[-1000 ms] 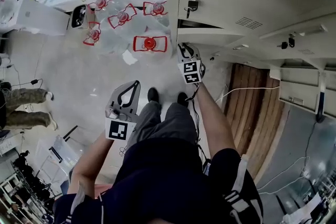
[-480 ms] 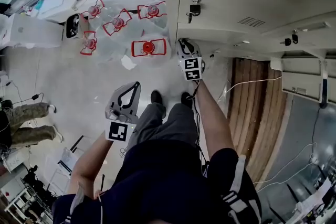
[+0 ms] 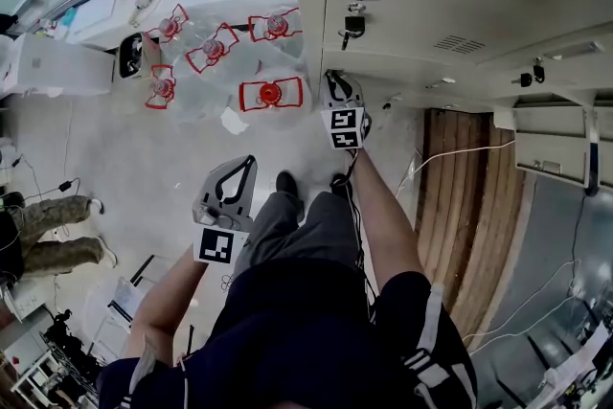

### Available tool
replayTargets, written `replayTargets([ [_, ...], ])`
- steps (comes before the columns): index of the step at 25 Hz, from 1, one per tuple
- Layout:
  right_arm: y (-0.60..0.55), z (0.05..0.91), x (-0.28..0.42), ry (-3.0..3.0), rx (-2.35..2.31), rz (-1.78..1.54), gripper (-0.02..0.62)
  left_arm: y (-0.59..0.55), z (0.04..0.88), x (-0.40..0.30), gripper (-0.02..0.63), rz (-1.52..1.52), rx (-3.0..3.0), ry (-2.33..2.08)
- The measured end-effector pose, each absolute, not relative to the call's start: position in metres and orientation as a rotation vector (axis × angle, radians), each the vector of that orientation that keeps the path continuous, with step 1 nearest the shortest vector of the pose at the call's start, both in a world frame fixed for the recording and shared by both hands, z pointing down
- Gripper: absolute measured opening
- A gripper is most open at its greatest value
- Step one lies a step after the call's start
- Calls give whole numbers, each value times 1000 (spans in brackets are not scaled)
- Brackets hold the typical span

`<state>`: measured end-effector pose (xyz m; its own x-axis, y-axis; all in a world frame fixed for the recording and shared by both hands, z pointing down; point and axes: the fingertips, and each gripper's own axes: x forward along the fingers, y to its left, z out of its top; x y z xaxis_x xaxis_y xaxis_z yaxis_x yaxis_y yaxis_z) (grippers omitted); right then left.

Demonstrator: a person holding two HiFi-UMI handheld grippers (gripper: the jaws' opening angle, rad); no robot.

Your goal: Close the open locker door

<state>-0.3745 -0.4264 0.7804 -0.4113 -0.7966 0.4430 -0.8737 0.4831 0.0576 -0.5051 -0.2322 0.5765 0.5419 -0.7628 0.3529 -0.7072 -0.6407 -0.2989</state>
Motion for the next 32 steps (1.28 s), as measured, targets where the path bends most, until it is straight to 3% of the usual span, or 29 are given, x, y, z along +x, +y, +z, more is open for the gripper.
replayTargets([
  [26, -427, 783, -371, -2324, 1526, 297, 48, -243, 588, -513, 5, -676, -2638, 1277],
  [32, -425, 789, -370, -2297, 1554, 324, 21, -245, 588, -510, 5, -611, -2680, 1339],
])
